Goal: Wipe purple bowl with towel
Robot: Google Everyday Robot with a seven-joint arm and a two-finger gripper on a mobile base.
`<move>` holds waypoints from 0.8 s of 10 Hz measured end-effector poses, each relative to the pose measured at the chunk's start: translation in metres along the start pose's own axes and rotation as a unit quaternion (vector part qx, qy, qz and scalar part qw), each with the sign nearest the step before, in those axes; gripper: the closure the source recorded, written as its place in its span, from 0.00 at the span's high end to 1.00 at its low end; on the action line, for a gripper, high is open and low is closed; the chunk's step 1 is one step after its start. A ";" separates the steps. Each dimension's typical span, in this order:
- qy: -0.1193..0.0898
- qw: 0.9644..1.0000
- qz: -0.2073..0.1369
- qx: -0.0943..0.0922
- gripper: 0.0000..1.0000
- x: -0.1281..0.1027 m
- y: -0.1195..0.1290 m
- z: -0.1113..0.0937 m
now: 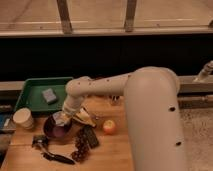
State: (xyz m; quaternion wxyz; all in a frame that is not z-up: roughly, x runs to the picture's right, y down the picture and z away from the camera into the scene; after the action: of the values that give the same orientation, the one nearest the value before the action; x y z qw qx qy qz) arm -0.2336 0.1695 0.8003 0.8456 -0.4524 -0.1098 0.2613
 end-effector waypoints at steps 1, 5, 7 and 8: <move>0.001 1.000 -0.010 -0.002 0.00 -0.013 0.000 0.005; 0.004 0.999 -0.047 -0.019 0.00 -0.027 0.039 0.020; 0.007 0.999 -0.037 -0.024 0.00 -0.003 0.051 0.018; 0.009 0.999 -0.029 -0.026 0.00 0.009 0.054 0.016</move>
State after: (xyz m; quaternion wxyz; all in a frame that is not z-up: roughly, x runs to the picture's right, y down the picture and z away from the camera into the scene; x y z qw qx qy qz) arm -0.2511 0.2104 0.7651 0.8420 -0.4727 -0.1224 0.2295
